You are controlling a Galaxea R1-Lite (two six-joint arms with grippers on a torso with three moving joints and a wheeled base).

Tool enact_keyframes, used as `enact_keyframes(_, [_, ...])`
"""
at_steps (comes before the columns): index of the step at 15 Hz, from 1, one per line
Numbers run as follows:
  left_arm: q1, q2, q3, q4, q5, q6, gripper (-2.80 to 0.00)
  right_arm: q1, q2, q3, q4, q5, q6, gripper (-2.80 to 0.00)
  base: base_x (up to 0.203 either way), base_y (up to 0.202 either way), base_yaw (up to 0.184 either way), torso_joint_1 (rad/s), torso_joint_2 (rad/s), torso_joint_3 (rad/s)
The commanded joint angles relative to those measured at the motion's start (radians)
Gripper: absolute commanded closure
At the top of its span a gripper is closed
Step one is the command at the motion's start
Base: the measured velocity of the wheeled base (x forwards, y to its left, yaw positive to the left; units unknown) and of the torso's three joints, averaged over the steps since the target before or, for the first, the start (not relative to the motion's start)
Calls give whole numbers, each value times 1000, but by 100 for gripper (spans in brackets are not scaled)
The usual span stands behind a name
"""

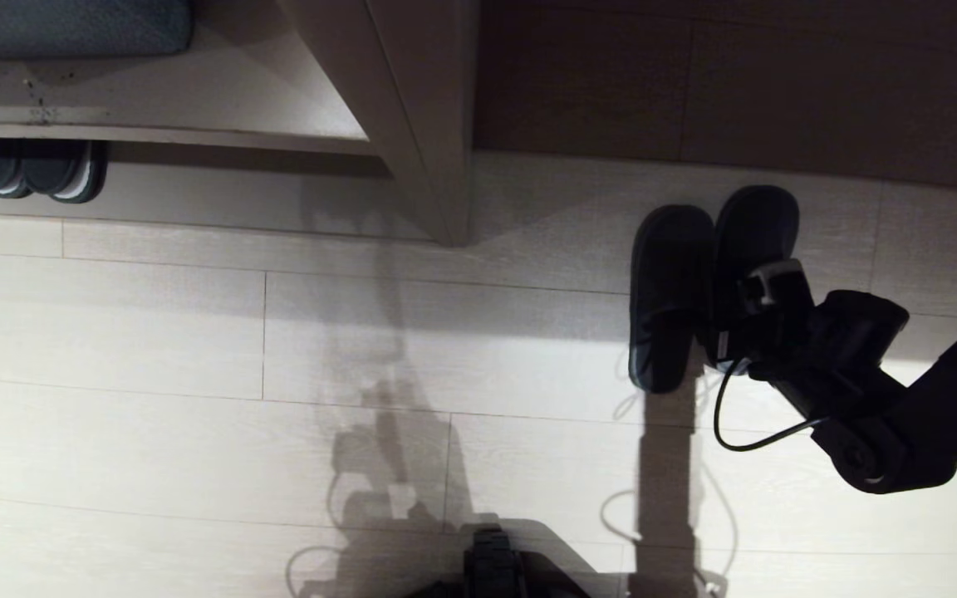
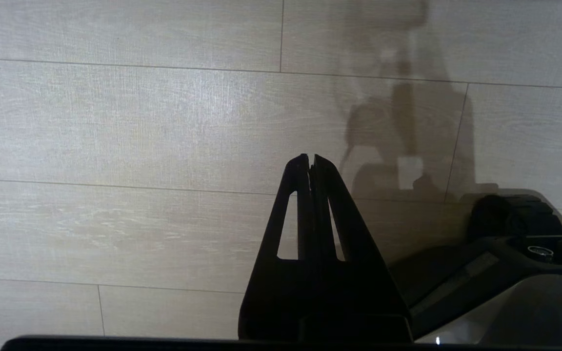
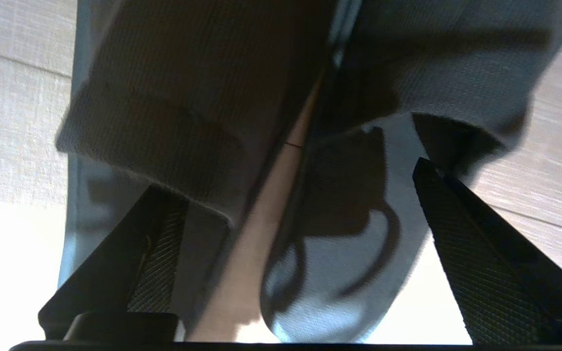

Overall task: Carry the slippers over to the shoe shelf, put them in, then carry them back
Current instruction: Pick up the slippers on the floor

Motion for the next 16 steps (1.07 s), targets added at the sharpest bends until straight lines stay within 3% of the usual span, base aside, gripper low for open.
enact_keyframes(1, [0, 1, 0, 0, 0, 0, 0, 1, 45, -18, -35, -4, 3, -280, 0, 0, 0, 0, 0, 0])
enact_keyframes(16, [0, 1, 0, 0, 0, 0, 0, 14, 137, -204, -102, -71, 97, -280, 0, 0, 0, 0, 0, 0])
